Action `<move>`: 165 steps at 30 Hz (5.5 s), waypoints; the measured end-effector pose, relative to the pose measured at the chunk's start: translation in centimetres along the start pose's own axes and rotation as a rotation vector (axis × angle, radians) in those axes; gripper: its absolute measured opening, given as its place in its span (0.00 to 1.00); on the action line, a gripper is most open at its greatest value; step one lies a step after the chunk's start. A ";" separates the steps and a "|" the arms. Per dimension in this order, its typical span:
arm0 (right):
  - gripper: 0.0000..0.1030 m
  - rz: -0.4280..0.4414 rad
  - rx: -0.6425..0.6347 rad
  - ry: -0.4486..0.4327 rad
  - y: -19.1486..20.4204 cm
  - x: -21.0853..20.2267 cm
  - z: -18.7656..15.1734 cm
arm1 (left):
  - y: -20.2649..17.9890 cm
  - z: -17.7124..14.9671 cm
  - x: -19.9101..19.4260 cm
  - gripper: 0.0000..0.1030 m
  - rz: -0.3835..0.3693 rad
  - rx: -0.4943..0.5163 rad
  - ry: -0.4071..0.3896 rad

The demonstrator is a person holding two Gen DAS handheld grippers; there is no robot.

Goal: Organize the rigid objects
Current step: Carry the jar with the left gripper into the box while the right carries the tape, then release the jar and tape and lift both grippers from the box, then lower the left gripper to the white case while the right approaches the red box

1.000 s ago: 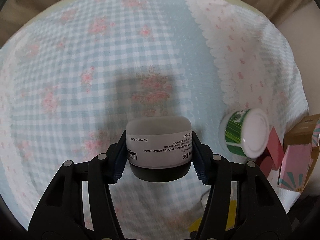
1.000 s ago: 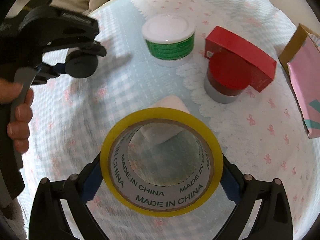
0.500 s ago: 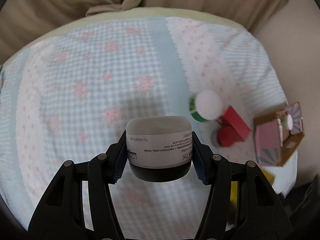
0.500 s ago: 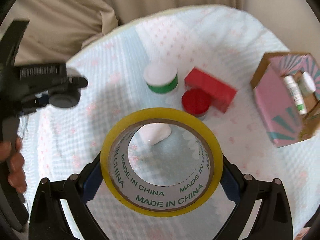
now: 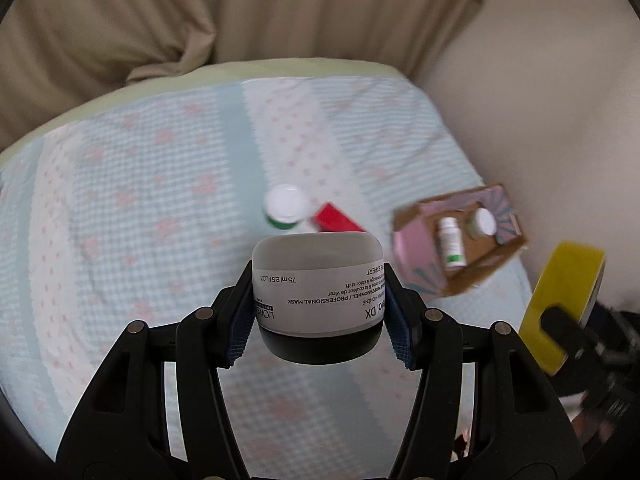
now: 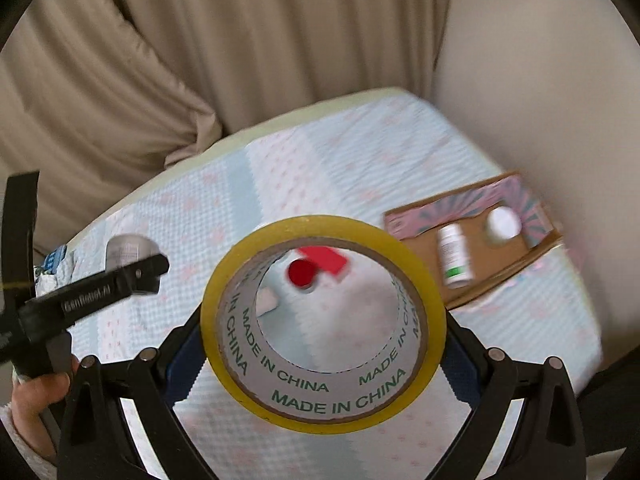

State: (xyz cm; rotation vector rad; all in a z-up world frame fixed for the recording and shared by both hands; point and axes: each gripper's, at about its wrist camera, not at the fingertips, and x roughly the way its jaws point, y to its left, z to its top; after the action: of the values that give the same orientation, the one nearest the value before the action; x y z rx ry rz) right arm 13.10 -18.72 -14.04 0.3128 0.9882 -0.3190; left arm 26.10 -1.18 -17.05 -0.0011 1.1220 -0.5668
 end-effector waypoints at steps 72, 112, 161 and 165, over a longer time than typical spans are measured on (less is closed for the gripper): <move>1.00 0.023 -0.146 0.146 -33.5 18.2 5.7 | -24.6 1.2 23.4 1.00 0.132 0.017 0.228; 1.00 0.192 -0.349 0.094 -9.5 2.1 0.0 | -3.2 -11.2 -1.5 1.00 0.268 -0.225 0.014; 0.62 0.096 -0.969 0.686 4.8 39.9 -0.3 | 7.0 -5.5 31.1 0.87 0.384 -0.542 0.324; 0.61 0.096 -0.998 0.678 5.5 40.6 -0.1 | 6.6 -4.9 31.8 0.74 0.394 -0.525 0.331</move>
State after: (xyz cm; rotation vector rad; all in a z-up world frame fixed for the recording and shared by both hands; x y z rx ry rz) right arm 35.98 -18.59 -47.98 -0.4798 1.6575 0.4162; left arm 34.61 -7.78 -48.06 -0.1414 1.5216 0.0947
